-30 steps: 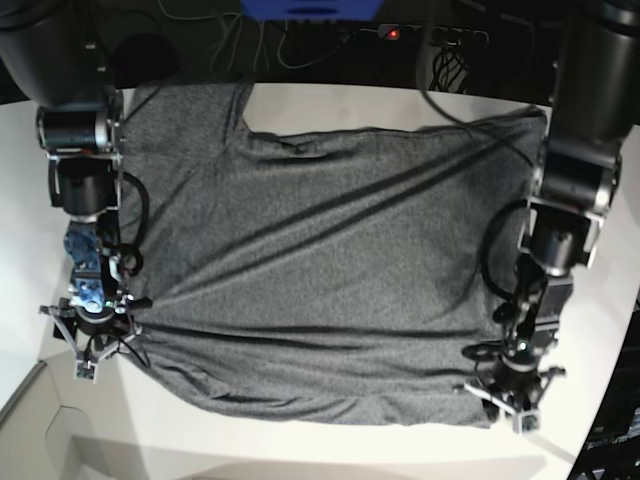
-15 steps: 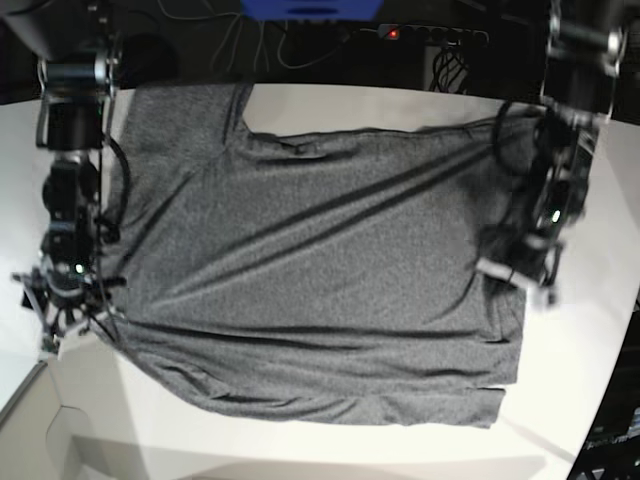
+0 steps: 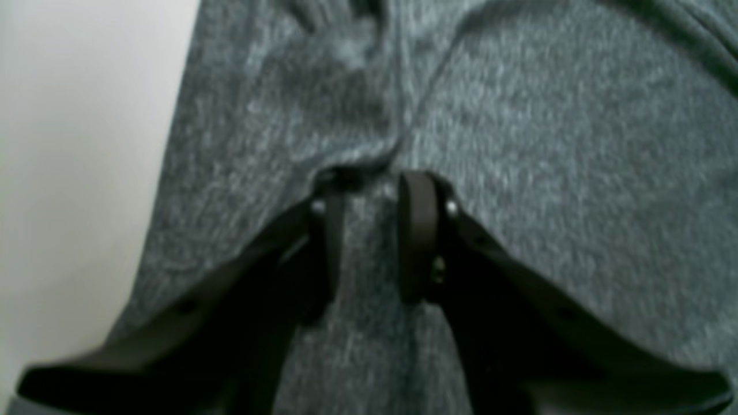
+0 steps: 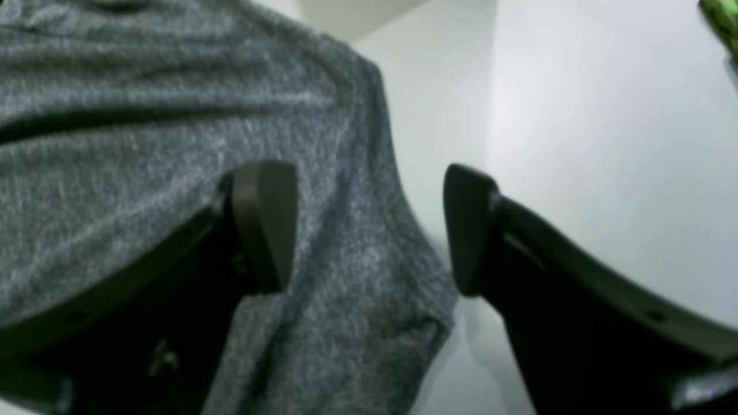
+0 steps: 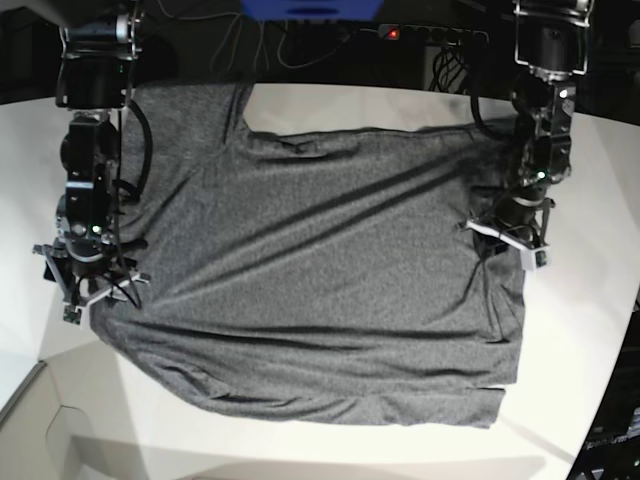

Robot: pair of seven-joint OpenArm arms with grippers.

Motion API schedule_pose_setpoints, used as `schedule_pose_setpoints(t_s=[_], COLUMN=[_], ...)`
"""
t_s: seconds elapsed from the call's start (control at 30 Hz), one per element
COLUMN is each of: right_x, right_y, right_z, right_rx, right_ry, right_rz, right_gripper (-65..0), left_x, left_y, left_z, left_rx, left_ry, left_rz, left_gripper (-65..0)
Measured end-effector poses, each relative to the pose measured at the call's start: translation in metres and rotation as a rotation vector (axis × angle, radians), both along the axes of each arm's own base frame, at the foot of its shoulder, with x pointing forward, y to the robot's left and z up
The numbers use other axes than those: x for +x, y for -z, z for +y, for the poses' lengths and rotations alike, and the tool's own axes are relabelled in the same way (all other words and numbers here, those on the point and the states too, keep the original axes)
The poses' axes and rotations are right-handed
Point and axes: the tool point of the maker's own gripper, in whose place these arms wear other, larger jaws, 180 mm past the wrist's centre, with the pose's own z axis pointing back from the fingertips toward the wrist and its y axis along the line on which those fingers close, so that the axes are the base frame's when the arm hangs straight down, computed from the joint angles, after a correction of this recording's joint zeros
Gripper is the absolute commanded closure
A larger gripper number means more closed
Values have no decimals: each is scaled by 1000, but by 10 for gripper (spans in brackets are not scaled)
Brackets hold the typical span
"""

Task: Layout the t-shirt on the table in an organized manner, then fold the t-shirt properly
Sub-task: 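Grasp the shirt's two side edges near the hem with both grippers, then slide the held shirt with both grippers toward the arms' bases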

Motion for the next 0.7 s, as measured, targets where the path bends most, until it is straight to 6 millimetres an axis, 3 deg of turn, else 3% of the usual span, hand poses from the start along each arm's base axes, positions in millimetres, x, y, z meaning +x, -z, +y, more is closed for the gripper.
schedule_pose_setpoints(t_s=[0.27, 0.53, 0.6, 0.7], right_x=[-2, -2, -1, 2], right_y=[14, 55, 56, 41], right_z=[-12, -25, -24, -19], right_rx=[-11, 20, 20, 16], right_ry=[16, 59, 57, 45], right_rz=[41, 165, 161, 120], right_gripper=[-405, -404, -403, -403], left_x=[34, 58, 59, 60], left_y=[8, 5, 4, 4], left_z=[34, 50, 50, 49], left_rx=[30, 29, 30, 30], left_ry=[-72, -113, -118, -118], left_rz=[-5, 19, 26, 21], left_gripper=[-164, -164, -164, -164])
